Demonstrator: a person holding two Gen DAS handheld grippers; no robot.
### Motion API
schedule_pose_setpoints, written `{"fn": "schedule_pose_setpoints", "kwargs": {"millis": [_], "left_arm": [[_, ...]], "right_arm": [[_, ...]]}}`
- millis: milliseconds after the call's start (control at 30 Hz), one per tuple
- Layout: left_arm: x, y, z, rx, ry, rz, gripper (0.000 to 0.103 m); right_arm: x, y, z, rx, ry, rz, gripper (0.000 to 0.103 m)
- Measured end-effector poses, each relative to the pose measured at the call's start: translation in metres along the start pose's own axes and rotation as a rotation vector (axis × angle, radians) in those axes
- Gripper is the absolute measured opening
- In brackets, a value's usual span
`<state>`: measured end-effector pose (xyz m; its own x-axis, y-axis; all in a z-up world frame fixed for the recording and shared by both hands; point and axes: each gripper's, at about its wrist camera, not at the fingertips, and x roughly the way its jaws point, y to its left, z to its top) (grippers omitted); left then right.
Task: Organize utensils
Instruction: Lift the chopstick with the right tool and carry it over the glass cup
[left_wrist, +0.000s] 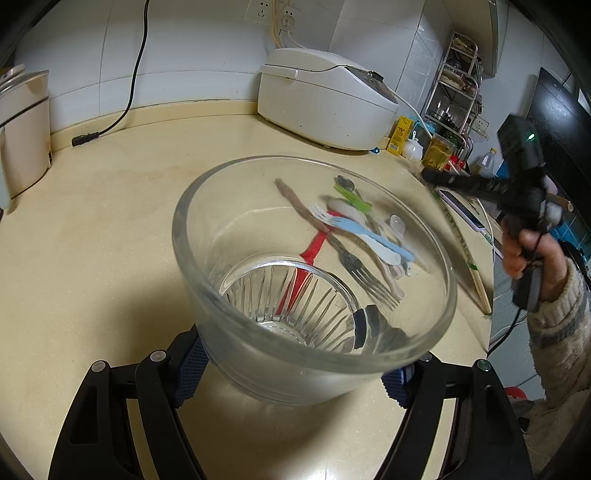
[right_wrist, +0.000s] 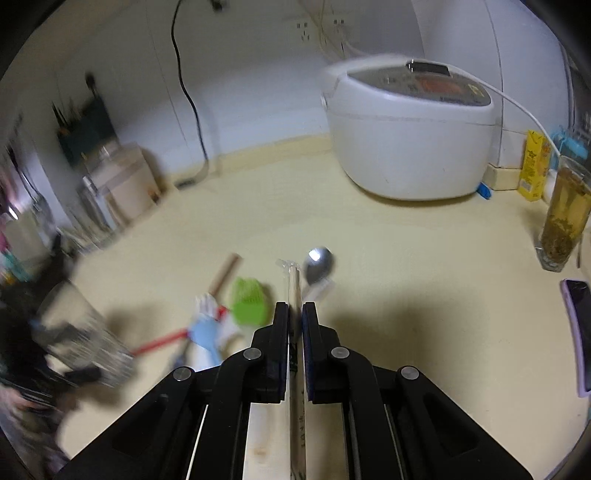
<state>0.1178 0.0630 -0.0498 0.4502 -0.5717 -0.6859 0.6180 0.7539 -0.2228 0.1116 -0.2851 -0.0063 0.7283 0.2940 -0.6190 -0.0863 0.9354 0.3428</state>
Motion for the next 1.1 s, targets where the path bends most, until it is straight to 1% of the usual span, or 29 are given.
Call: {"fn": "schedule_pose_setpoints", "kwargs": {"millis": [100, 167, 233, 400, 500, 600, 667, 733, 900, 1100], "left_arm": [[0.000, 0.000, 0.000, 0.000, 0.000, -0.001, 0.081], [0.000, 0.000, 0.000, 0.000, 0.000, -0.001, 0.081], [0.000, 0.000, 0.000, 0.000, 0.000, 0.000, 0.081], [0.000, 0.000, 0.000, 0.000, 0.000, -0.001, 0.081], [0.000, 0.000, 0.000, -0.001, 0.000, -0.001, 0.081], [0.000, 0.000, 0.000, -0.001, 0.000, -0.001, 0.081], [0.000, 0.000, 0.000, -0.001, 0.000, -0.001, 0.081], [0.000, 0.000, 0.000, -0.002, 0.001, -0.002, 0.081], [0.001, 0.001, 0.000, -0.002, 0.001, -0.002, 0.081], [0.001, 0.001, 0.000, -0.002, 0.001, -0.002, 0.081]], "right_arm": [[-0.016, 0.003, 0.009, 0.020, -0.036, 0.073, 0.007], [-0.021, 0.006, 0.012, 0.016, -0.050, 0.092, 0.007], [-0.018, 0.007, 0.012, 0.004, -0.043, 0.063, 0.007], [0.002, -0.007, 0.004, 0.030, 0.024, -0.018, 0.007], [0.013, -0.022, 0.000, 0.080, 0.061, -0.021, 0.007], [0.014, -0.034, 0.000, 0.112, 0.069, -0.011, 0.007], [0.009, -0.037, 0.003, 0.130, 0.051, 0.019, 0.007], [0.000, -0.033, 0.010, 0.119, 0.018, 0.038, 0.007], [-0.031, -0.009, 0.026, 0.064, -0.078, 0.101, 0.007], [-0.066, 0.021, 0.042, -0.005, -0.173, 0.148, 0.007]]}}
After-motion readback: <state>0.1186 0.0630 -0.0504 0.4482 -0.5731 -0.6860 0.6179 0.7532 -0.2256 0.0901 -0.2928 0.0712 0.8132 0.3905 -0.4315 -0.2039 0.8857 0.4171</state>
